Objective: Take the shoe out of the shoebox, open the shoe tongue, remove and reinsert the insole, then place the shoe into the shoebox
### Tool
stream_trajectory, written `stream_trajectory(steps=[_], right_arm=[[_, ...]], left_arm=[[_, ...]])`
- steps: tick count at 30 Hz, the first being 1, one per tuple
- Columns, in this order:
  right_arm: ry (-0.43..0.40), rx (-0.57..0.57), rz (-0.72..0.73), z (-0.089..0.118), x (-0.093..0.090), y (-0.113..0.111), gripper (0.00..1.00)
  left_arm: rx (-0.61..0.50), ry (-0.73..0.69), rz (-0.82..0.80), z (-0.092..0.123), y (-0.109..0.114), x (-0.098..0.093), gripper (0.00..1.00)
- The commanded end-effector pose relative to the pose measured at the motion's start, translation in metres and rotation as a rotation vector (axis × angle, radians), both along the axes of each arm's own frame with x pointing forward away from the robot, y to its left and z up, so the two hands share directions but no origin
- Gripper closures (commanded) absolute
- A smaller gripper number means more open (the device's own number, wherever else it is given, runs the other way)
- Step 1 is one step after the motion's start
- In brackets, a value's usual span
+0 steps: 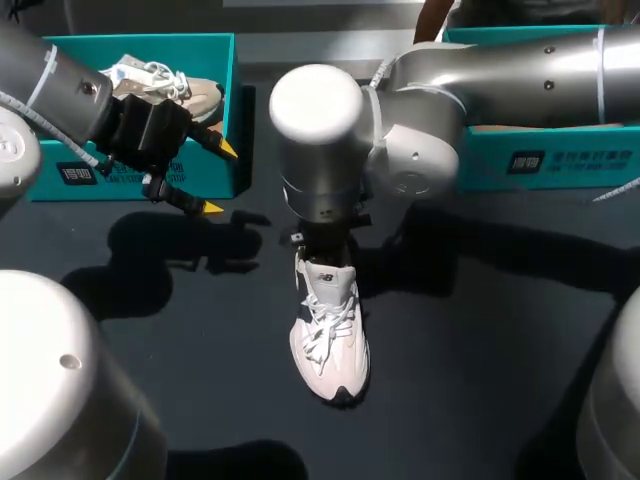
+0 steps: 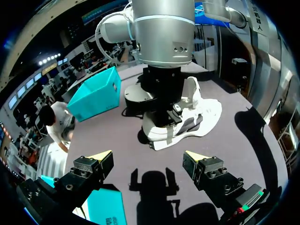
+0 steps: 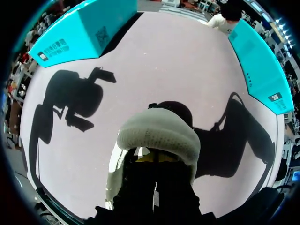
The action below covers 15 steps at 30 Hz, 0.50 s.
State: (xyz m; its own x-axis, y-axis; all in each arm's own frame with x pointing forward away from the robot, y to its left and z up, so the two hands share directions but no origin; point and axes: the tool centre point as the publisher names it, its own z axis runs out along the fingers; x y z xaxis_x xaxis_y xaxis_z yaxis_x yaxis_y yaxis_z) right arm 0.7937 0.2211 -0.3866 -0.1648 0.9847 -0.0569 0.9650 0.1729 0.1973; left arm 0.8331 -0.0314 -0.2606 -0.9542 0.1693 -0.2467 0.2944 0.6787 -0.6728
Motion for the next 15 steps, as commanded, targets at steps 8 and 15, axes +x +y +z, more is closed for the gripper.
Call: stream_trajectory(steps=[8, 15], right_arm=[[0.173, 0.056, 0.011, 0.04, -0.027, -0.011, 1.0], [0.296, 0.063, 0.0, 0.045, -0.054, -0.003, 1.0]], left_arm=[[0.003, 0.0, 0.001, 0.0, 0.0, -0.001, 0.0], [0.003, 0.0, 0.001, 0.0, 0.0, -0.001, 0.0]])
